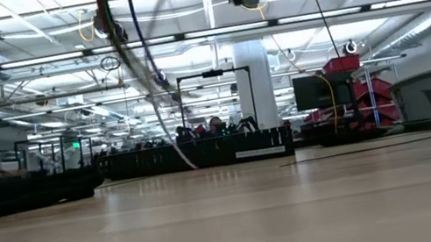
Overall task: Ziptie cables
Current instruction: Prepare the zip tie
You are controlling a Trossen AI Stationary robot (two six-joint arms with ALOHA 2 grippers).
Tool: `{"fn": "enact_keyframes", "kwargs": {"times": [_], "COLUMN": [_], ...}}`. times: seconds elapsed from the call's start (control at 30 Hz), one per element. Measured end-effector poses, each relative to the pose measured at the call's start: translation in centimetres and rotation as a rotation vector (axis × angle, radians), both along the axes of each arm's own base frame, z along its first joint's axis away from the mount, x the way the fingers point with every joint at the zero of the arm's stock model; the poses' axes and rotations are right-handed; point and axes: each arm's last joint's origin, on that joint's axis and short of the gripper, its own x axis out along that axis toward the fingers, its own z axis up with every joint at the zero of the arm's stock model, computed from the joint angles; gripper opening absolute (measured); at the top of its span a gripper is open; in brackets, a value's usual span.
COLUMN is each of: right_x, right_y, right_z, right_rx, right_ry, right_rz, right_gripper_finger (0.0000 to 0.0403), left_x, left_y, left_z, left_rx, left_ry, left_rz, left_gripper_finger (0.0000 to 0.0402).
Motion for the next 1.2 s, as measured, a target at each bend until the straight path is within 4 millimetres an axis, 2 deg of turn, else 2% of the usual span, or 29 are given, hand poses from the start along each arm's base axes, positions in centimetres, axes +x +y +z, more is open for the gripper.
{"fn": "enact_keyframes", "kwargs": {"times": [0.07,0.13,0.3,0.4,0.5,0.57,0.63,0.7,0.8,0.87,0.93,1.0,1.1,1.2], "right_x": [-0.6,-1.7,-5.0,-6.0,-5.1,-3.6,-1.8,0.0,2.0,2.4,2.0,1.4,0.6,0.5], "right_y": [0.0,-0.3,-2.0,-3.0,-3.8,-4.4,-5.2,-5.9,-6.7,-6.8,-6.4,-5.7,-5.1,-5.4], "right_z": [-0.7,-2.1,-8.5,-11.0,-11.8,-11.2,-9.8,-7.4,-2.4,1.1,4.0,5.8,5.3,1.7], "right_rx": [-0.058,-0.124,-0.265,-0.263,-0.241,-0.186,-0.116,-0.05,0.065,0.152,0.204,0.228,0.214,0.176], "right_ry": [0.11,0.26,0.655,0.755,0.682,0.544,0.361,0.154,-0.156,-0.31,-0.389,-0.417,-0.32,-0.139], "right_rz": [0.01,-0.007,-0.089,-0.131,-0.15,-0.155,-0.148,-0.147,-0.076,0.001,0.085,0.166,0.202,0.172], "right_gripper_finger": [0.0012,0.0012,0.0012,0.0012,0.0012,0.0012,0.0012,0.0012,0.0012,0.0012,0.0011,0.0011,0.0011,0.0011], "left_x": [0.0,0.0,0.0,0.0,0.0,0.0,0.0,0.0,0.0,0.0,0.0,0.0,0.0,0.0], "left_y": [0.0,0.0,0.0,0.0,0.0,0.0,0.0,0.0,0.0,0.0,0.0,0.0,0.0,0.0], "left_z": [0.0,0.0,0.0,0.0,0.1,0.1,0.1,0.1,0.1,0.1,0.1,0.1,0.1,0.1], "left_rx": [0.0,0.0,-0.002,-0.001,-0.002,0.0,0.006,0.018,0.022,0.022,0.022,0.022,0.023,0.024], "left_ry": [-0.001,-0.002,-0.004,-0.003,-0.006,-0.005,-0.002,0.004,0.005,0.005,0.005,0.005,0.005,0.005], "left_rz": [0.0,0.0,0.0,0.0,0.0,0.0,-0.002,-0.004,-0.005,-0.005,-0.005,-0.005,-0.001,0.002], "left_gripper_finger": [0.0,0.0,0.0,0.0,0.0,0.0,0.0,0.0,0.0,0.0,0.0,0.0,0.0,0.0]}}
